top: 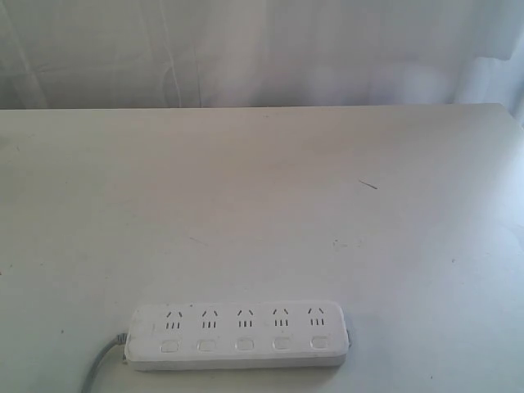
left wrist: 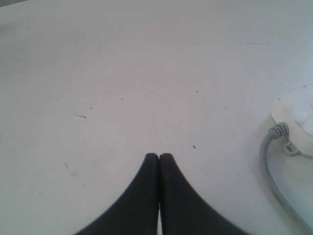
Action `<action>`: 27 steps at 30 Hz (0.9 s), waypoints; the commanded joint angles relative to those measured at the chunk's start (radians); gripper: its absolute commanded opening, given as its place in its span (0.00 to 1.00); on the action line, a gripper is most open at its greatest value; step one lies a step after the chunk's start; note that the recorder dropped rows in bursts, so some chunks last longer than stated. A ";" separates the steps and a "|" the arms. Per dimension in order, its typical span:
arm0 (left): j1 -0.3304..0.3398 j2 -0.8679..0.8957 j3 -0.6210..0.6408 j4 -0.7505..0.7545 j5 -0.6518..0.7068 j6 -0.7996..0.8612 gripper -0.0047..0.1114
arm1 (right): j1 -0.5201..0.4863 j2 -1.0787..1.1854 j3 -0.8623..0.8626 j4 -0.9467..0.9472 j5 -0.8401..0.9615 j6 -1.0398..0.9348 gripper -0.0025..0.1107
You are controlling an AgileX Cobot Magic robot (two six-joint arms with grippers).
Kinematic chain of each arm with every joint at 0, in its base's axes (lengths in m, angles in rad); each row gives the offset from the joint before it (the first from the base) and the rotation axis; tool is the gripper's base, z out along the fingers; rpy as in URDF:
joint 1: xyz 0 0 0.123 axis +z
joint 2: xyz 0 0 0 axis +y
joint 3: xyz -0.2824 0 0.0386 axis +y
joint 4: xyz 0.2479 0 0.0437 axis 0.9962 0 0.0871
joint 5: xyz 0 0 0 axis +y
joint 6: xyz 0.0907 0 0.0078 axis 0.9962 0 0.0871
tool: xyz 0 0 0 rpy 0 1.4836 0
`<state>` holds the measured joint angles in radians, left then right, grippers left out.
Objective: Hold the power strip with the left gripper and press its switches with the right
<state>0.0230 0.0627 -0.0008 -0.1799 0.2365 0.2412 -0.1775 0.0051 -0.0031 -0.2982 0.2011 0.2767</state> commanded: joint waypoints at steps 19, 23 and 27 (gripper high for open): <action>-0.008 -0.003 0.001 -0.012 0.000 -0.001 0.04 | 0.200 -0.005 0.003 0.120 -0.248 -0.098 0.02; -0.008 -0.003 0.001 -0.012 0.000 -0.001 0.04 | 0.200 -0.005 0.003 0.120 -0.331 -0.029 0.02; -0.008 -0.003 0.001 -0.012 0.000 -0.001 0.04 | 0.200 -0.005 0.003 0.120 -0.284 0.070 0.02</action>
<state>0.0230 0.0627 -0.0008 -0.1799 0.2365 0.2429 0.0209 0.0051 -0.0015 -0.1805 -0.0957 0.2829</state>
